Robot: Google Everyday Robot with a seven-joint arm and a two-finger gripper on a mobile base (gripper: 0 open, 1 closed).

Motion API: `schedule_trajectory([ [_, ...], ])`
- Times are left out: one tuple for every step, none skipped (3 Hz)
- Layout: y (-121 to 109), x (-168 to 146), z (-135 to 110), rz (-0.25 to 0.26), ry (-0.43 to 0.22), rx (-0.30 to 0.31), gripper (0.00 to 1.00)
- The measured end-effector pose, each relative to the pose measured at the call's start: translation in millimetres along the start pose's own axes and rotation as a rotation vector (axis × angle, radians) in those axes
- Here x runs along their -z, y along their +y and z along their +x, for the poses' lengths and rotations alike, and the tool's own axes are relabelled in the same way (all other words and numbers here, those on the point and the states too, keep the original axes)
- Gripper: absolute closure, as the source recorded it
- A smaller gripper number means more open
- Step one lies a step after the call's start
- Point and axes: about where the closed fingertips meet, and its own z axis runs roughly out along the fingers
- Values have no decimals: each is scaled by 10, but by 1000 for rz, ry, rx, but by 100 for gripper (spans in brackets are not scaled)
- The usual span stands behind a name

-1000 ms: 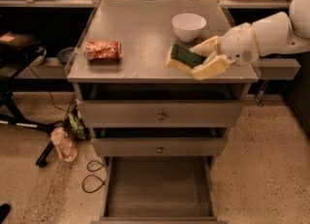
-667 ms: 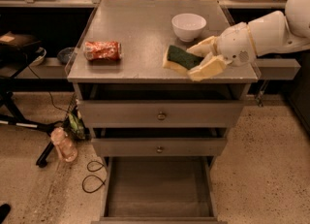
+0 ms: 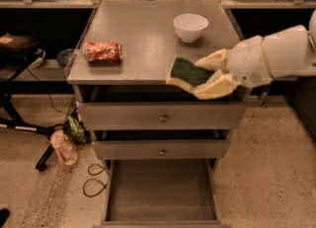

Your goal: Place sponge into bottom drawer

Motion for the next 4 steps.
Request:
schedule_trajectory([
  [213,9,222,75,40,-38,100],
  [211,-132,591,159,113,-55,100],
  [178,-316,1013,195,184,-87,100],
  [195,-516,1479,188,251,-150,100],
])
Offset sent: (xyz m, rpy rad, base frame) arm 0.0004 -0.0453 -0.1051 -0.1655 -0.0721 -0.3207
